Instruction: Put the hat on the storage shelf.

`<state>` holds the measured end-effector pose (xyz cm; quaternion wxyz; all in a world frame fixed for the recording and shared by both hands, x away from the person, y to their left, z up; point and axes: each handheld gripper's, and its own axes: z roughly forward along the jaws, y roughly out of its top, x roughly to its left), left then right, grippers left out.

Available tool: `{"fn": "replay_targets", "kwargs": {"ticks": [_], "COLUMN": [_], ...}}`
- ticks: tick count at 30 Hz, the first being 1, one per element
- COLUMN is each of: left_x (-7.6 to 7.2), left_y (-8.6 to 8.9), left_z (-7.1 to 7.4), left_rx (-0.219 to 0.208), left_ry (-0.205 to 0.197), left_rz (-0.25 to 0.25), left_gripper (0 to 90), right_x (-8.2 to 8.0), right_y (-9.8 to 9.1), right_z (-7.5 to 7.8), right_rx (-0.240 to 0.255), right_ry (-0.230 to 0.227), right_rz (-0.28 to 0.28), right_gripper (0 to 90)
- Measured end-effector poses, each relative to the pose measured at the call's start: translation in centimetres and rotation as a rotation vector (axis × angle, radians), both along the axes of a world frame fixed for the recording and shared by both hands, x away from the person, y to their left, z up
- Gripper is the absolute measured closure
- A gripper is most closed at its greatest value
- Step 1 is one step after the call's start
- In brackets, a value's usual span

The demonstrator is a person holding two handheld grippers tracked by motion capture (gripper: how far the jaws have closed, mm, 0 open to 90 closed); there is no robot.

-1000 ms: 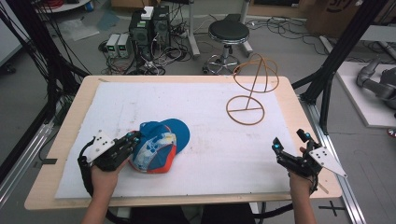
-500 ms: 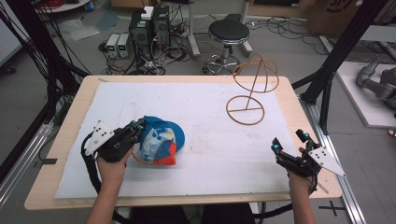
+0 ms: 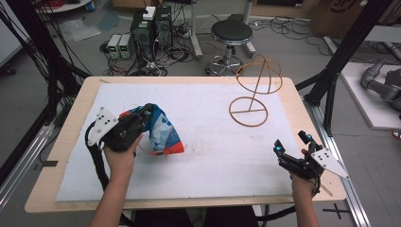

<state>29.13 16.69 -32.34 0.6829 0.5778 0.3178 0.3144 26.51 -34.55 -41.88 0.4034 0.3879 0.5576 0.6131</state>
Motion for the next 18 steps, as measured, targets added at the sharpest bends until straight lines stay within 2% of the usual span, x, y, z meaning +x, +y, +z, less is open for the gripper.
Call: {"fn": "replay_targets", "kwargs": {"ticks": [11, 18], "left_x": [1.6, 2.7], "left_y": [-2.6, -4.0], "left_z": [4.4, 6.8], "left_rx": [-0.002, -0.021], "left_ry": [-0.058, -0.089], "left_rz": [0.012, 0.020], "left_gripper": [88.9, 88.9], "right_x": [0.0, 0.0], "right_y": [0.1, 0.2], "right_z": [0.0, 0.1], "right_rx": [0.012, 0.010], "right_ry": [0.002, -0.002], "right_rz": [0.005, 0.012], "right_gripper": [6.9, 6.9]}}
